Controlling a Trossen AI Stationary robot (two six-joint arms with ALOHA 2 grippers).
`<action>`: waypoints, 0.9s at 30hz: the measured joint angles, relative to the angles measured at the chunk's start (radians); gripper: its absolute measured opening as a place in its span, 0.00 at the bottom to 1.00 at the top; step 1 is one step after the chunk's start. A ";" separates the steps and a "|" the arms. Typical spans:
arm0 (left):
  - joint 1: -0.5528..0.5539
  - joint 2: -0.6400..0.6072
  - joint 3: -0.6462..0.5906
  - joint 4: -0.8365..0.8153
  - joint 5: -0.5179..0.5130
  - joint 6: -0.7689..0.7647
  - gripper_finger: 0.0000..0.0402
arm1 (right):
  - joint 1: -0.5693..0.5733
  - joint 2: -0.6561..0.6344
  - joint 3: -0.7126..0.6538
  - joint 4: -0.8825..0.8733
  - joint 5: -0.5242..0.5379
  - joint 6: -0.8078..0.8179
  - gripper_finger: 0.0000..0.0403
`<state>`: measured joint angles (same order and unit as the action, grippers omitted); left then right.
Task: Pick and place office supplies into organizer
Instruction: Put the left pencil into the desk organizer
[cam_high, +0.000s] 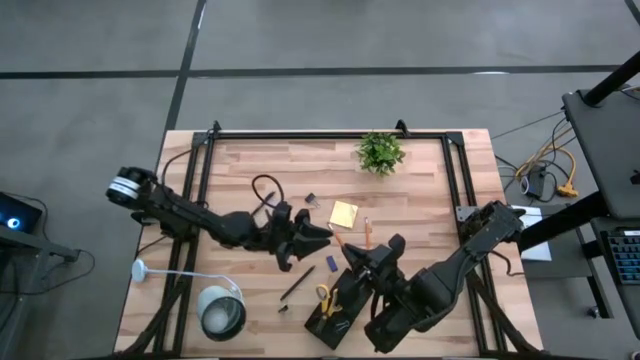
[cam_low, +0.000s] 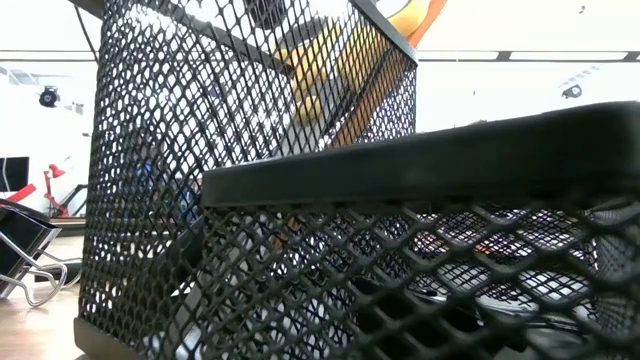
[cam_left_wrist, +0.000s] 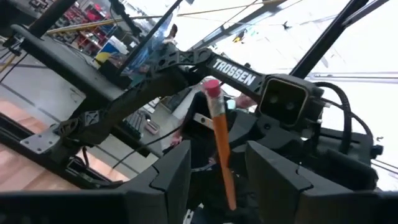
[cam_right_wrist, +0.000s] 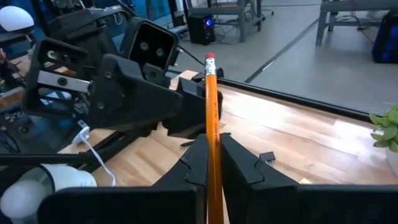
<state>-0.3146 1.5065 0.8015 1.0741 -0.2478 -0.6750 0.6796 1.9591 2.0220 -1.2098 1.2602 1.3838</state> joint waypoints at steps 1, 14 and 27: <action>0.001 0.007 0.007 0.000 0.000 0.000 0.34 | 0.000 0.000 0.000 0.001 0.000 0.000 0.03; 0.012 0.025 0.052 -0.003 0.005 0.000 0.34 | -0.001 0.000 -0.002 0.019 -0.004 -0.004 0.03; 0.036 0.029 0.063 -0.019 0.044 -0.026 0.12 | -0.010 0.000 -0.004 0.039 -0.015 -0.016 0.03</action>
<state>-0.2783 1.5360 0.8645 1.0551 -0.2041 -0.7006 0.6693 1.9591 2.0182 -1.1709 1.2453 1.3682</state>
